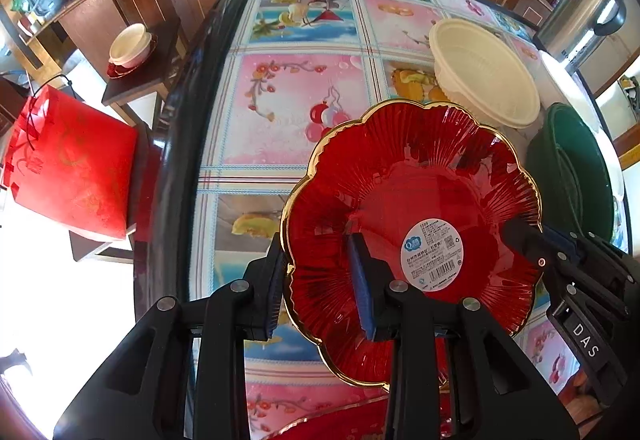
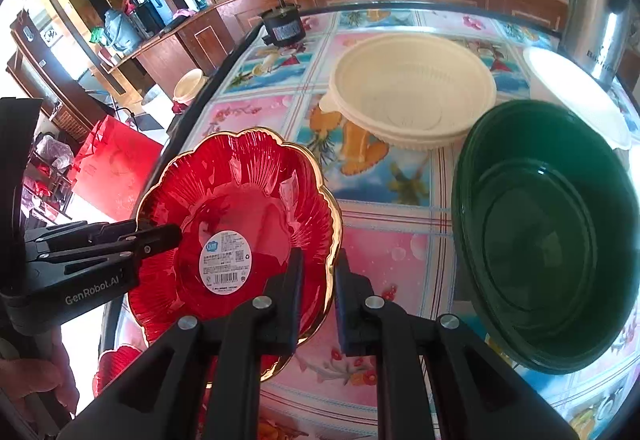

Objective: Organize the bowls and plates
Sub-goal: 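Lift the small red plate with both grippers and carry it over the large plate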

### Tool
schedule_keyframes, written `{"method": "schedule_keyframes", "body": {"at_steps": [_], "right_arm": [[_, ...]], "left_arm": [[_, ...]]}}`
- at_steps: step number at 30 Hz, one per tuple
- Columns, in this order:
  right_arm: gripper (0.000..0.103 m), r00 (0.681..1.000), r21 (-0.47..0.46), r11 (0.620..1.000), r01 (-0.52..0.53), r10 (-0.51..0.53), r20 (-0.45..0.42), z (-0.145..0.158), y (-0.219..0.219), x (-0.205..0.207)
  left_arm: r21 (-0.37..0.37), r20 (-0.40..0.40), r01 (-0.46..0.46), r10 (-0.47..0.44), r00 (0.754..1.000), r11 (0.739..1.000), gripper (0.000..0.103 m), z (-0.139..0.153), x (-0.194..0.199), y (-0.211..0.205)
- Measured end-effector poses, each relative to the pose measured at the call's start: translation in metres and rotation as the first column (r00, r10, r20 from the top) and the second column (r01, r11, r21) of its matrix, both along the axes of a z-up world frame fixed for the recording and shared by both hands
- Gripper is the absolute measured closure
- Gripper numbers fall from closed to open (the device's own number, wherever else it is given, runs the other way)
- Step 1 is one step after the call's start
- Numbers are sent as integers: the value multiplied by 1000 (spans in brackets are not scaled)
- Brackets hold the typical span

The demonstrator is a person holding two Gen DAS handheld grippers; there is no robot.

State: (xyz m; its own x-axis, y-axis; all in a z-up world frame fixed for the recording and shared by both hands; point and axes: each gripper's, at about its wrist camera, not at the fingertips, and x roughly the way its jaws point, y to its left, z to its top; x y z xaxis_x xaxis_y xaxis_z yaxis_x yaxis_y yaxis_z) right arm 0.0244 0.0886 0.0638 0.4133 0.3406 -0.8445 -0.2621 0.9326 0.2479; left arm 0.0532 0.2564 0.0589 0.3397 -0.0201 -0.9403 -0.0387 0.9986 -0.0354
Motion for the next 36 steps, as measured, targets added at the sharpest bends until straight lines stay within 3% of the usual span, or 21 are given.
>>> {"method": "schedule_keyframes", "body": {"at_steps": [16, 36], "right_arm": [[91, 997, 27, 998, -58, 57, 46, 40, -1, -38], [91, 987, 18, 987, -163, 163, -11, 31, 1, -96]], "left_arm": [[23, 66, -34, 32, 997, 999, 73, 49, -61, -4], [-1, 13, -102, 102, 995, 995, 73, 34, -150, -7]]}}
